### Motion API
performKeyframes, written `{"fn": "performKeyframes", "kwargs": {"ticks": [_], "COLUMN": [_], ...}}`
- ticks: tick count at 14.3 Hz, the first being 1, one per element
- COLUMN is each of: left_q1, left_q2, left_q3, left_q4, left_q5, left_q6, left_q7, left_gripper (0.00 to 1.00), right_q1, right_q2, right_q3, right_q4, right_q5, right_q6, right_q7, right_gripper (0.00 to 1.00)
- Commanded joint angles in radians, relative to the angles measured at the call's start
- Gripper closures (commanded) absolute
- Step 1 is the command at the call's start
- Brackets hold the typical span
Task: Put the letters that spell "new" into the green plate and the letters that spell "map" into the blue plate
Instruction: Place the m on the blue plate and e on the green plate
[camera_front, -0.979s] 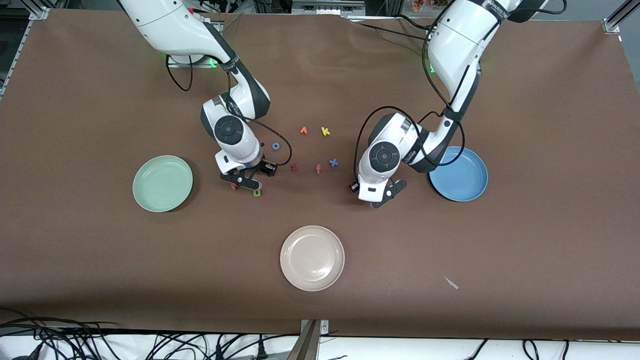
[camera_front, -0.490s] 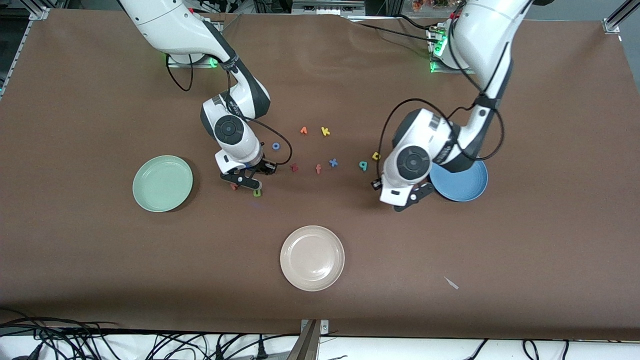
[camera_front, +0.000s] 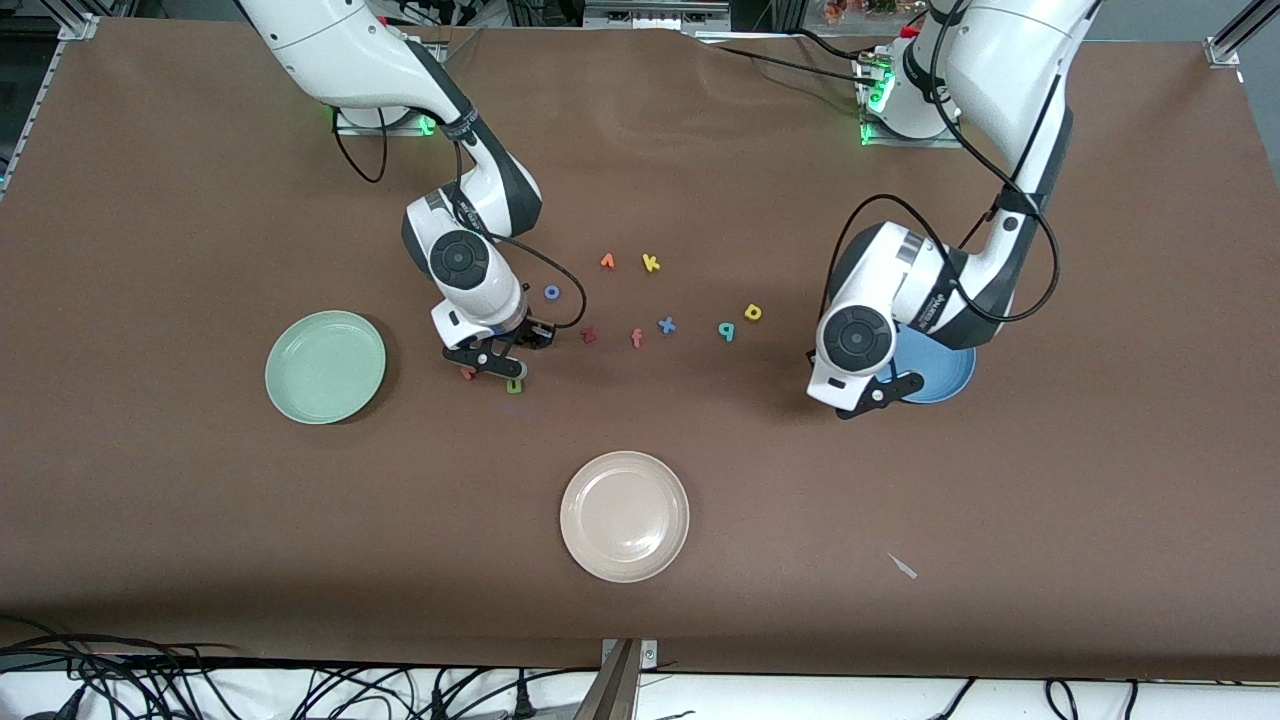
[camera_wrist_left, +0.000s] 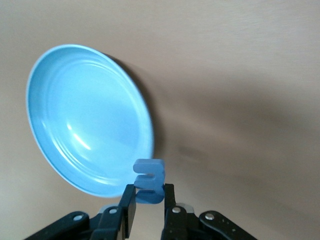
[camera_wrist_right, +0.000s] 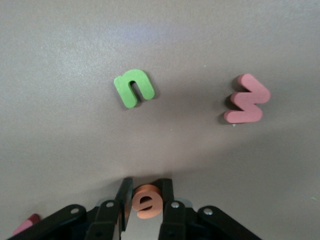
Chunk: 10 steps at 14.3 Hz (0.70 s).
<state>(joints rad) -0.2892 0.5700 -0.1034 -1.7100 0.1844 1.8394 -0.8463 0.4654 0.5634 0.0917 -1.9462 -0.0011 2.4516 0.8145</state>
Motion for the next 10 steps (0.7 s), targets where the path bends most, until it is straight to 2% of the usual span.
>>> {"fn": "performKeyframes", "kwargs": {"ticks": [1, 3, 4, 5, 6, 7, 8, 9, 10], "left_q1": [0.103, 0.156, 0.168, 0.176, 0.188, 0.193, 0.190, 0.183, 0.176], "left_q2": [-0.058, -0.049, -0.039, -0.039, -0.038, -0.038, -0.044, -0.050, -0.052], "left_q3": [-0.013, -0.016, -0.016, -0.015, -0.015, -0.016, -0.016, -0.016, -0.018], "left_q4": [-0.063, -0.089, -0.132, -0.185, -0.210, -0.209, -0.206, -0.201, -0.177], "left_q5": [0.023, 0.012, 0.010, 0.010, 0.012, 0.010, 0.010, 0.012, 0.012], "left_q6": [0.003, 0.035, 0.090, 0.163, 0.200, 0.201, 0.193, 0.175, 0.149], "left_q7": [0.178, 0.245, 0.246, 0.248, 0.251, 0.250, 0.250, 0.250, 0.250], "left_gripper": [0.97, 0.95, 0.94, 0.90, 0.81, 0.67, 0.45, 0.00, 0.00], "right_q1": [-0.062, -0.114, -0.137, -0.152, -0.152, -0.152, -0.152, -0.152, -0.152], "right_q2": [-0.008, -0.037, -0.048, -0.065, -0.077, -0.086, -0.100, -0.105, -0.114], "right_q3": [0.016, 0.010, 0.008, -0.006, -0.027, -0.055, -0.081, -0.111, -0.136], "right_q4": [0.139, 0.164, 0.164, 0.162, 0.161, 0.158, 0.153, 0.150, 0.148], "right_q5": [0.022, 0.061, 0.061, 0.061, 0.061, 0.059, 0.059, 0.059, 0.059], "right_q6": [-0.213, -0.296, -0.319, -0.345, -0.373, -0.385, -0.396, -0.411, -0.424], "right_q7": [-0.096, -0.232, -0.294, -0.345, -0.389, -0.432, -0.487, -0.544, -0.587], "right_gripper": [0.84, 0.84, 0.84, 0.84, 0.84, 0.83, 0.84, 0.83, 0.84]}}
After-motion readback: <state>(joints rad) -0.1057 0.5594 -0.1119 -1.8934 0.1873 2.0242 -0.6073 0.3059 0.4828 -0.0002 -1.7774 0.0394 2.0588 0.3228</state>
